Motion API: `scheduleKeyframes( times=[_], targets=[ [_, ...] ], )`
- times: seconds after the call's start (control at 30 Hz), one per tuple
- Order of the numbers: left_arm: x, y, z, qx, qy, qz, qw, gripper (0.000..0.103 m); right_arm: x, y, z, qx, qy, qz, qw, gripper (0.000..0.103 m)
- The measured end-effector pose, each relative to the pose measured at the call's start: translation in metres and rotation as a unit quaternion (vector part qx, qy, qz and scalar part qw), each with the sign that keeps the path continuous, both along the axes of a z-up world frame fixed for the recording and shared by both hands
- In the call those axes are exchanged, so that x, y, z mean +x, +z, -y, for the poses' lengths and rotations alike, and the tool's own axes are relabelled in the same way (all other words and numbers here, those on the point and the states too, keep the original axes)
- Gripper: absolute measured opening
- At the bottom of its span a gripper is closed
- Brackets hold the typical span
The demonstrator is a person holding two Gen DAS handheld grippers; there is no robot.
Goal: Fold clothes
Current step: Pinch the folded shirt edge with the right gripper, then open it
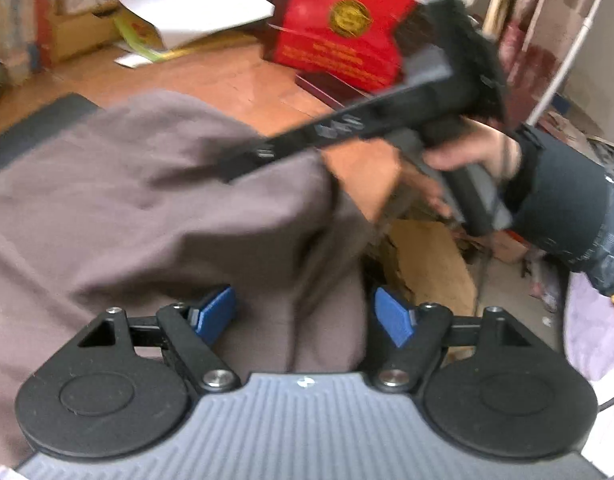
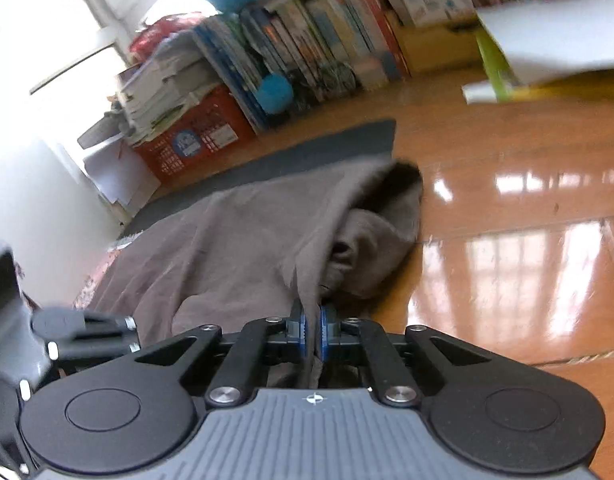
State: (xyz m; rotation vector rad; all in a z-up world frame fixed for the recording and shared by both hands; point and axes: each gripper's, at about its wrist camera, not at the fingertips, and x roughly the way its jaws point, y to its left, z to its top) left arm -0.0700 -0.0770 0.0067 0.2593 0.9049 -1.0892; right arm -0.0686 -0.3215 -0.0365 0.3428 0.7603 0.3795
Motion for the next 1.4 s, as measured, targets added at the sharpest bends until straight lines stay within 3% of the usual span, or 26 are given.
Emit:
scheduleKeyframes(
  times=[0.23,0.4,0.47,0.57,0.6,0.63,0.7,0.87,1.03,1.13,1.17,1.23,1.33,1.4],
  targets=[
    [0.017,0.026,-0.052,-0.004,0.091,0.06,0.994,0.079,-0.021,0.041,0.013,-0.103,-0.05,0.054,0.992,0.007],
    [0.038,0.004,-0.07,0.066,0.167,0.059,0.9819,0.079,-0.014,0.027,0.02,-0.148,-0.093,0.018,0.985,0.007],
    [0.04,-0.005,-0.075,0.072,0.179,0.044,0.9803,0.078,-0.019,0.039,0.01,-0.123,-0.068,0.045,0.989,0.008],
    [0.043,0.006,-0.08,0.039,0.2,0.055,0.9776,0.078,-0.019,0.07,-0.03,-0.089,0.002,0.099,0.991,0.018],
    [0.045,0.011,-0.081,0.023,0.207,0.061,0.9762,0.079,-0.012,0.072,-0.048,-0.08,0.027,0.103,0.991,0.03],
    [0.047,0.013,-0.082,0.018,0.216,0.068,0.9738,0.079,-0.005,0.075,-0.066,-0.07,0.052,0.106,0.991,0.036],
    [0.052,0.01,-0.085,0.031,0.241,0.082,0.9666,0.079,0.01,0.064,-0.094,-0.071,0.08,0.097,0.99,0.036],
    [0.056,-0.024,-0.104,0.08,0.284,0.074,0.9526,0.079,0.036,0.013,-0.119,-0.114,0.085,0.029,0.989,0.032],
    [0.038,-0.033,-0.14,0.073,0.282,0.087,0.9528,0.083,0.013,0.001,-0.068,-0.184,0.015,0.03,0.982,0.012],
    [0.029,-0.027,-0.161,0.105,0.307,0.096,0.941,0.083,0.008,0.004,-0.035,-0.197,-0.029,0.012,0.98,0.006],
    [0.025,-0.022,-0.167,0.117,0.318,0.102,0.9352,0.082,0.006,0.005,-0.03,-0.216,-0.044,0.009,0.975,0.008],
    [0.021,-0.005,-0.176,0.116,0.332,0.121,0.9283,0.081,0.001,0.017,-0.034,-0.253,-0.066,0.024,0.965,0.038],
    [0.023,0.015,-0.176,0.085,0.335,0.138,0.9283,0.08,-0.004,0.045,-0.056,-0.208,-0.038,0.085,0.974,0.057],
    [0.03,0.013,-0.166,0.087,0.325,0.135,0.932,0.081,-0.002,0.05,-0.087,-0.174,0.016,0.099,0.98,0.062]
  ],
)
